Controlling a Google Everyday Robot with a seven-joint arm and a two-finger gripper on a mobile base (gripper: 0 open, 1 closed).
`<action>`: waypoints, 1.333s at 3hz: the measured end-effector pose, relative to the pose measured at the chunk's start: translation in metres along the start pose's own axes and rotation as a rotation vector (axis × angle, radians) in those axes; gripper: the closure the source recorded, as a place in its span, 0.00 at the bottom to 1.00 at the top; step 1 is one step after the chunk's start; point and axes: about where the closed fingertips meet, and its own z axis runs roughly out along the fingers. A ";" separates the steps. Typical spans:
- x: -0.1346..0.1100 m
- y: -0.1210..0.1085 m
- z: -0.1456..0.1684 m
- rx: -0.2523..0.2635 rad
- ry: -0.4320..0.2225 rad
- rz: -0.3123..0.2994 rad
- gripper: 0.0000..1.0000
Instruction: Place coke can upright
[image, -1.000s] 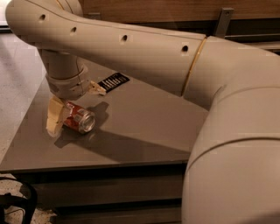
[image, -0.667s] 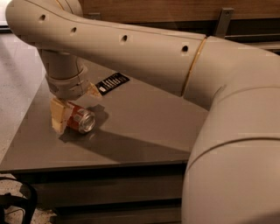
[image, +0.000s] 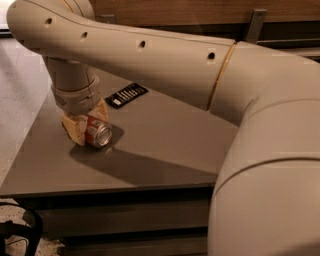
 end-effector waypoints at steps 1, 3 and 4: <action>-0.001 0.001 0.001 0.000 -0.005 -0.001 0.95; 0.003 -0.017 -0.046 0.021 -0.144 -0.085 1.00; 0.008 -0.025 -0.071 0.000 -0.288 -0.167 1.00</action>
Offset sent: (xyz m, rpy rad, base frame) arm 0.0099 -0.0103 0.0329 0.0565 -0.0715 0.0568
